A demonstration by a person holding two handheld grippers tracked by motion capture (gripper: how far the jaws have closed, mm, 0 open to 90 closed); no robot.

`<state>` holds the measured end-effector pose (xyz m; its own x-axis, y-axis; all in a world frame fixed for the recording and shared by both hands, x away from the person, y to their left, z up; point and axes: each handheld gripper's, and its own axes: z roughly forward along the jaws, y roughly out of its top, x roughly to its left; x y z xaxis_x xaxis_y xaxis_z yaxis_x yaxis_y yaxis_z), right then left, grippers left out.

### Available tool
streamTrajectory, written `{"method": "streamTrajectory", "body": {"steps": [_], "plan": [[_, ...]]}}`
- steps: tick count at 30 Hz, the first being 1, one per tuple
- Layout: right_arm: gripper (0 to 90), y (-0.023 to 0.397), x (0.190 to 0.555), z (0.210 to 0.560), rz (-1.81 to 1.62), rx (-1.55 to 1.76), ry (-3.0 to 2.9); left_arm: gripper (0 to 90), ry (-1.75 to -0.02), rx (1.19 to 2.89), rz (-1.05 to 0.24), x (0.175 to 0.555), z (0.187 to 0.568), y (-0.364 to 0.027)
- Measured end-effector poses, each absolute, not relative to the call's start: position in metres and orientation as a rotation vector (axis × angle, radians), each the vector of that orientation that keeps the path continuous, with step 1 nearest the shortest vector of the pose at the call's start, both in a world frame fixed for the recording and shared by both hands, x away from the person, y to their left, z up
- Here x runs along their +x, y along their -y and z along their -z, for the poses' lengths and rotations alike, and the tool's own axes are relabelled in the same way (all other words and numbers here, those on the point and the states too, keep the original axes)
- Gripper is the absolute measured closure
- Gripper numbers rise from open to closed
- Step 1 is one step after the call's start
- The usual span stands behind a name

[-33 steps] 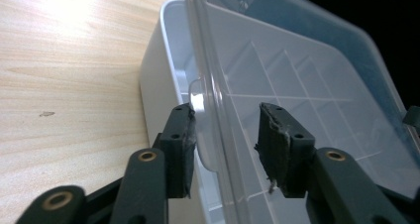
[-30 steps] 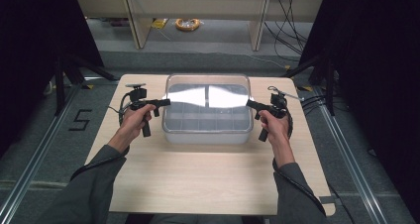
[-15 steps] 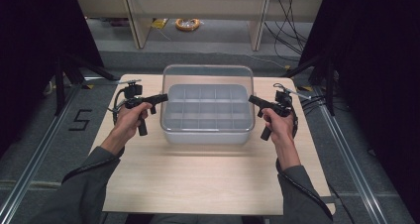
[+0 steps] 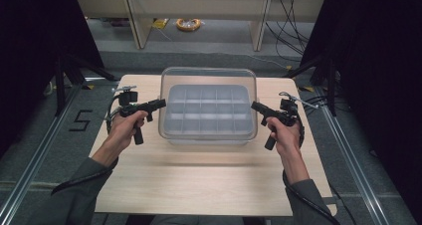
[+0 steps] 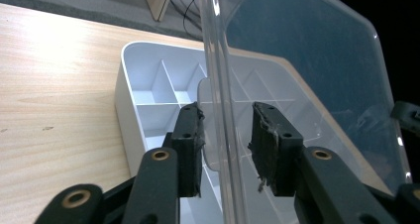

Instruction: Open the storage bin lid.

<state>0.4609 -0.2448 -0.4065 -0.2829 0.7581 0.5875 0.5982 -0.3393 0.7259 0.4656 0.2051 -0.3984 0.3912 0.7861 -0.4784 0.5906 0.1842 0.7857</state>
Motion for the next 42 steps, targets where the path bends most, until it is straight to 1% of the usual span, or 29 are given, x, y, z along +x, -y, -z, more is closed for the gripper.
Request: {"method": "streamTrajectory", "body": {"steps": [6, 8, 11, 15, 22, 32, 37, 42], "plan": [[69.3, 0.246, 0.442, 0.411, -1.716, 1.793, -1.720, 65.2, -1.272, 1.493, -0.194, 0.445, 0.408, -0.208], [69.2, 0.247, 0.431, 0.416, -1.704, 1.743, -1.755, 65.1, -1.268, 1.498, -0.185, 0.439, 0.411, -0.209], [69.1, 0.246, 0.425, 0.419, -1.697, 1.731, -1.761, 65.1, -1.274, 1.502, -0.195, 0.429, 0.418, -0.209], [69.3, 0.247, 0.415, 0.425, -1.690, 1.722, -1.766, 65.8, -1.265, 1.493, -0.171, 0.417, 0.426, -0.210], [69.1, 0.248, 0.398, 0.435, -1.712, 1.730, -1.761, 65.7, -1.242, 1.493, -0.166, 0.401, 0.431, -0.211], [69.1, 0.249, 0.379, 0.442, -1.717, 1.730, -1.762, 65.5, -1.260, 1.518, -0.149, 0.387, 0.447, -0.210], [69.1, 0.250, 0.372, 0.442, -1.703, 1.738, -1.768, 65.4, -1.252, 1.525, -0.139, 0.382, 0.449, -0.211], [69.0, 0.251, 0.364, 0.449, -1.719, 1.743, -1.778, 65.4, -1.244, 1.518, -0.140, 0.373, 0.449, -0.211]]}}
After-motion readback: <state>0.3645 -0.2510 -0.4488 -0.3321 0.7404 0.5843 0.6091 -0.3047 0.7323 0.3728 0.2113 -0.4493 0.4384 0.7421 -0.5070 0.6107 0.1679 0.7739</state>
